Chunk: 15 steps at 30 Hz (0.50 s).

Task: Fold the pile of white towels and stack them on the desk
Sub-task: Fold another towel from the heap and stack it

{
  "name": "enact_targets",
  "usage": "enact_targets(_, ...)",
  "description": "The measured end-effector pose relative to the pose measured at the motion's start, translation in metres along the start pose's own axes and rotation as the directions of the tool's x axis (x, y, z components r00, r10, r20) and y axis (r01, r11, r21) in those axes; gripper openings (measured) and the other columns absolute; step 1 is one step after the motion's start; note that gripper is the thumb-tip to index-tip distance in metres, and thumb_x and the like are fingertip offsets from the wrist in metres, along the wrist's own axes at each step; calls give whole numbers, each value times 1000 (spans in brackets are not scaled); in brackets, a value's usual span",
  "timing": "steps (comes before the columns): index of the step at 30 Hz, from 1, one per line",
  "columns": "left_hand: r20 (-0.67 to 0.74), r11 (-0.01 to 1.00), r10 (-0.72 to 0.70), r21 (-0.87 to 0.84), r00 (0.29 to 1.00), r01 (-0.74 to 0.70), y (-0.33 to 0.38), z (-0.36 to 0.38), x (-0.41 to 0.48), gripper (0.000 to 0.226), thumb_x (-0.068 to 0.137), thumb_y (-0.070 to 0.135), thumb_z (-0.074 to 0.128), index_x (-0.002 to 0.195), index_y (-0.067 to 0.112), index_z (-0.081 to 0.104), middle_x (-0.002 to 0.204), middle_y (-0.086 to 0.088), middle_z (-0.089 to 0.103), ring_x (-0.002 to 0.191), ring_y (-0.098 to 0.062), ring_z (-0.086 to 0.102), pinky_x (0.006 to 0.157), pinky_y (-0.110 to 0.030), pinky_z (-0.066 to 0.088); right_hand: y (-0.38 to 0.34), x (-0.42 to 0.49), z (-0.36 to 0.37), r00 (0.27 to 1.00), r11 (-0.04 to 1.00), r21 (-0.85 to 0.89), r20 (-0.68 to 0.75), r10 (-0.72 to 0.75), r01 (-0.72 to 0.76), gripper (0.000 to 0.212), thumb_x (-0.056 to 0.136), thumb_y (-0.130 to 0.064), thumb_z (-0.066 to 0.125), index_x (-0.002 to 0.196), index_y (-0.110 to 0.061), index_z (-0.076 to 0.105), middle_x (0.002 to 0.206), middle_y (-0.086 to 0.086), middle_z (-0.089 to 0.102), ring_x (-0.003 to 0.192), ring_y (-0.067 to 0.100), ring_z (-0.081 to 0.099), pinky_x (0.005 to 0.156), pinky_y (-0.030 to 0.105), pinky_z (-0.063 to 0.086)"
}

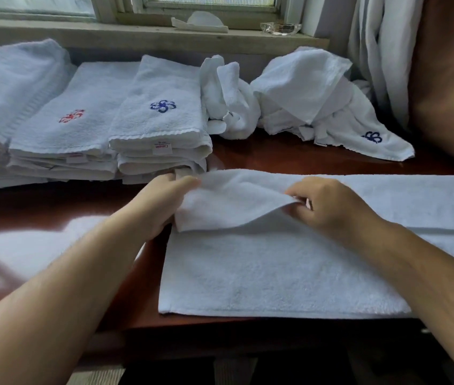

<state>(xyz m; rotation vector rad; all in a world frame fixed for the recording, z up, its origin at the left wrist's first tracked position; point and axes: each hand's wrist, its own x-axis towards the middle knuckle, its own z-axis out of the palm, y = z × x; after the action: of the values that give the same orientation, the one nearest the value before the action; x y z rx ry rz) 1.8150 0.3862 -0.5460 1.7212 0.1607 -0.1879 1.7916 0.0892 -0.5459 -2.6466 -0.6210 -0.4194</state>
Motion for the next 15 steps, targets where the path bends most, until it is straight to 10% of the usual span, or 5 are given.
enact_targets(4, -119, 770, 241, 627, 963, -115, -7, 3, -11, 44, 86, 42, 69, 122, 19, 60, 112, 2, 68, 103, -19, 64, 82, -33, 50, -1, -5, 9, 995, 994, -109, 96, 40, -30, 37, 92, -56, 48, 95, -28, 71, 87, -9, 60, 80, 14, 59, 68, 34, 50)
enact_targets(9, -194, 607, 248, 795, 949, 4, -7, 2, -17, 52, 89, 38, 72, 124, 8, 50, 122, -16, 62, 109, -36, 59, 78, -33, 40, 1, 2, 1, 974, 997, -61, 218, 55, -43, 32, 87, -56, 68, 112, -38, 69, 90, -16, 53, 80, -4, 53, 67, 16, 36)
enact_targets(15, -164, 518, 201, 855, 966, 38, -5, -15, -17, 68, 87, 49, 72, 133, 5, 47, 125, -17, 62, 108, -33, 60, 75, -31, 40, -16, -3, 5, 984, 995, -81, 175, -42, 57, 30, 91, -42, 71, 117, -28, 70, 100, -8, 58, 96, 10, 53, 81, 27, 44)
